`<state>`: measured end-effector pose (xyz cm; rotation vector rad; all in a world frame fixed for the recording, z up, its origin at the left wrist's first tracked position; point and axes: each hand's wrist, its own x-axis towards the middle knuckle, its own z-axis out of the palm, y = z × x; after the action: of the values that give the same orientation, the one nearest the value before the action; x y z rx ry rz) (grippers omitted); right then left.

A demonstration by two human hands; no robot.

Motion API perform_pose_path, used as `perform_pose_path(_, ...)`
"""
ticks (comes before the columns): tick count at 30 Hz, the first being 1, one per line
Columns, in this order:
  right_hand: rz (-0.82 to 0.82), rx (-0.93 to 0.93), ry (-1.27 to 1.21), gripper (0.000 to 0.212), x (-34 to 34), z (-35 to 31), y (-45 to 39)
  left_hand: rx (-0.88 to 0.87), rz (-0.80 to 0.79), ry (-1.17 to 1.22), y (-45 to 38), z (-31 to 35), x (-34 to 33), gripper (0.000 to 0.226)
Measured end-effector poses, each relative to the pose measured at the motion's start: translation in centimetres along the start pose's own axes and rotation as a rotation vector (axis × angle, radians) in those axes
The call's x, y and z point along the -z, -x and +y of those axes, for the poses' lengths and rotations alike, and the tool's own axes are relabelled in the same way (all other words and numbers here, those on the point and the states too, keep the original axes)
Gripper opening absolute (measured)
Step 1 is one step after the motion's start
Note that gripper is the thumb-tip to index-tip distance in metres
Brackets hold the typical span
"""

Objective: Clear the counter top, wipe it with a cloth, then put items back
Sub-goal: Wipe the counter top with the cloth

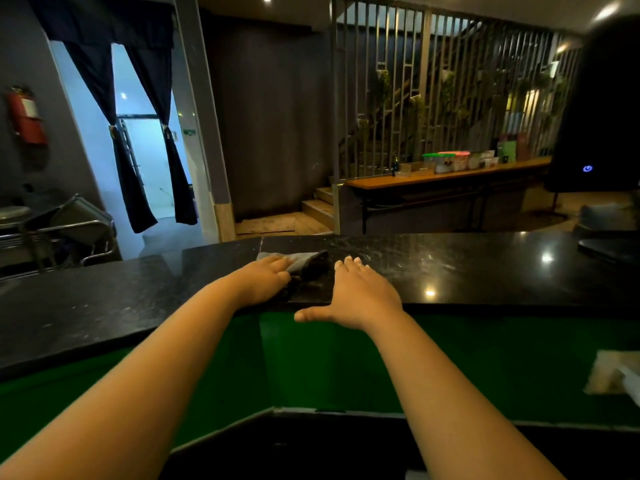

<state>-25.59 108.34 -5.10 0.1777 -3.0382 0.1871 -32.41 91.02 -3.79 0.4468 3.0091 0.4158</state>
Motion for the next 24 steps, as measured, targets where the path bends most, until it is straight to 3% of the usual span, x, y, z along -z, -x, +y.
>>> perform_pose_path(9,0.106,-0.059,0.057,0.107,-1.5,1.2,2.1,0.232,0.099,-0.064,0.1,-2.1,1.5,0.050)
perform_pose_path(13,0.075,-0.044,0.054,0.107,-1.2,1.0,1.5,0.167,0.076,-0.087,-0.9,0.1,1.6,0.047)
perform_pose_path(20,0.046,-0.020,0.004,0.107,-0.6,1.0,2.0,-0.027,-0.021,0.100,1.5,2.3,-0.4,0.048)
perform_pose_path(22,-0.029,0.008,-0.118,0.109,0.3,1.0,2.3,-0.018,-0.038,0.100,2.4,1.5,0.8,0.054)
perform_pose_path(24,-0.104,0.050,-0.304,0.099,1.9,0.7,2.2,0.043,0.055,0.178,3.1,-0.2,1.7,0.056)
